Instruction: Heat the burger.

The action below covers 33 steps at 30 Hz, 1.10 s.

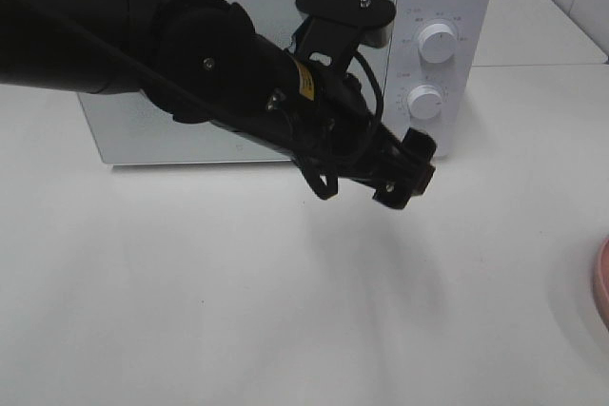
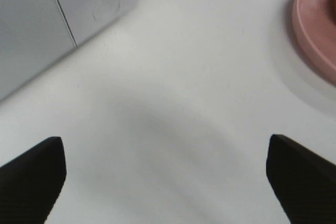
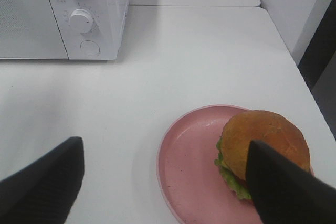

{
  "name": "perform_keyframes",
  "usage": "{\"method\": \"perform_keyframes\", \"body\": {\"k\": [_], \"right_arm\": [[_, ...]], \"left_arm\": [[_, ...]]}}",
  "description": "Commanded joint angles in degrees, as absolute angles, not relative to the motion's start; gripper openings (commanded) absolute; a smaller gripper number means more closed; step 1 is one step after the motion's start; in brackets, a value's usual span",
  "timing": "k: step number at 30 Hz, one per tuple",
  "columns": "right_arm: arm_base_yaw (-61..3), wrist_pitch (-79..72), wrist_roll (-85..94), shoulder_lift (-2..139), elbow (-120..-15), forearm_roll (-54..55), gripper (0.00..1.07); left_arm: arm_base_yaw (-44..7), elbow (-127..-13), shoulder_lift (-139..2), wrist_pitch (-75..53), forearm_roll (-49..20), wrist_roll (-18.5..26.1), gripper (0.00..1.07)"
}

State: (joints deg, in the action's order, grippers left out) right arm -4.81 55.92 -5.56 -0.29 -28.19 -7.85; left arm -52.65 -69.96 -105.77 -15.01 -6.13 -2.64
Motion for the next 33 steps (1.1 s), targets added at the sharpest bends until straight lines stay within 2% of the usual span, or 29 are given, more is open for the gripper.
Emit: {"method": "perform_keyframes", "body": {"k": [1,4,5,7,9,15,18,20,21,23,24,26,29,31,33], "right_arm": [[-4.47,55.18,-5.79,-2.23,-28.13,-7.91,0.76],[-4.47,55.18,-5.79,-2.23,-28.13,-7.91,0.76],[-4.47,55.18,-5.79,-2.23,-28.13,-7.91,0.76],[-4.47,55.18,-5.79,-2.23,-28.13,-7.91,0.76],[-4.47,55.18,-5.79,-2.23,-28.13,-7.91,0.76],[-4.47,55.18,-5.79,-2.23,-28.13,-7.91,0.76],[-4.47,55.18,-5.79,-2.23,-28.13,-7.91,0.76],[-4.47,55.18,-5.79,-2.23,-28.13,-7.91,0.76],[-4.47,55.18,-5.79,-2.23,-28.13,-7.91,0.76],[-4.47,55.18,-5.79,-2.23,-28.13,-7.91,0.76],[-4.47,55.18,-5.79,-2.23,-28.13,-7.91,0.76],[-4.47,55.18,-5.79,-2.23,-28.13,-7.91,0.76],[-4.47,55.18,-5.79,-2.23,-28.13,-7.91,0.76],[-4.47,55.18,-5.79,-2.23,-28.13,-7.91,0.76],[-4.47,55.18,-5.79,-2.23,-28.13,-7.91,0.76]], "left_arm": [[-52.77,-70.07,-105.37,-22.17,-7.28,-2.92,0.99],[-52.77,-70.07,-105.37,-29.79,-8.94,-2.92,0.99],[-52.77,-70.07,-105.37,-36.27,-10.03,-2.92,0.99],[-52.77,-70.07,-105.37,-39.82,-10.20,-2.75,0.99],[-52.77,-70.07,-105.31,-48.59,-9.74,-2.46,0.99],[-50.48,-70.07,-104.85,-53.69,-9.57,-2.92,0.99],[-47.56,-70.07,-104.11,-56.44,-9.57,-2.86,0.99],[-43.20,-69.96,-102.73,-58.84,-9.34,-1.95,0.99],[-43.20,-69.96,-102.73,-58.84,-9.34,-1.95,0.99],[-38.27,-69.79,-100.78,-61.25,-9.40,-1.03,0.99],[-38.27,-69.79,-100.78,-61.25,-9.40,-1.03,0.99],[-31.05,-69.79,-97.92,-65.03,-9.51,-1.03,0.99],[-29.16,-69.79,-97.06,-66.18,-9.51,-0.97,0.99],[-22.46,-69.67,-92.88,-69.67,-9.57,0.00,0.99],[-20.57,-69.39,-91.56,-70.13,-9.57,0.29,0.99]]}}
